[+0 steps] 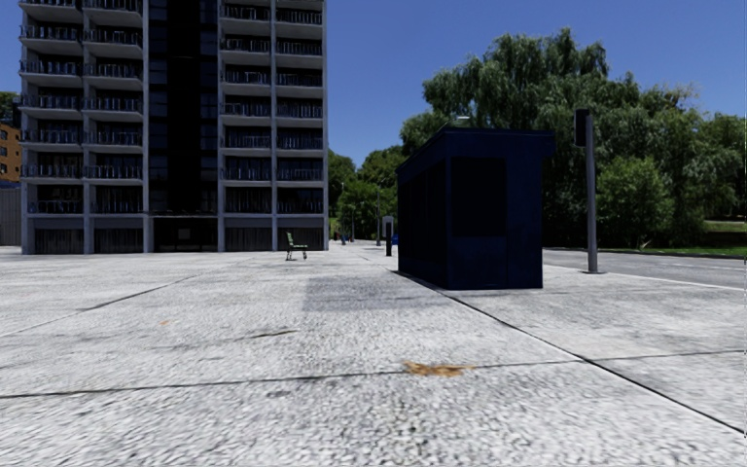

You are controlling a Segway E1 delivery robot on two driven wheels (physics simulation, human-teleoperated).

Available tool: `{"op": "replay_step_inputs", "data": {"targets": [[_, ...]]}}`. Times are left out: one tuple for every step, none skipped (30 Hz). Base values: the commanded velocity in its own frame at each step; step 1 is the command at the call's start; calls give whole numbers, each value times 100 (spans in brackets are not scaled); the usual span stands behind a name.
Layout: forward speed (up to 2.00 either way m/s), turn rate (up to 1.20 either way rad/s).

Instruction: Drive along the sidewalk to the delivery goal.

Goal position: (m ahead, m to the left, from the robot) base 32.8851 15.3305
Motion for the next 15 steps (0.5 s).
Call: {"op": "replay_step_inputs", "data": {"targets": [[132,0],[132,0],[132,0],[132,0],[132,0],[132,0],[132,0],[132,0],[132,0],[132,0],[132,0],[132,0],[132,0],[132,0],[134,0]]}}
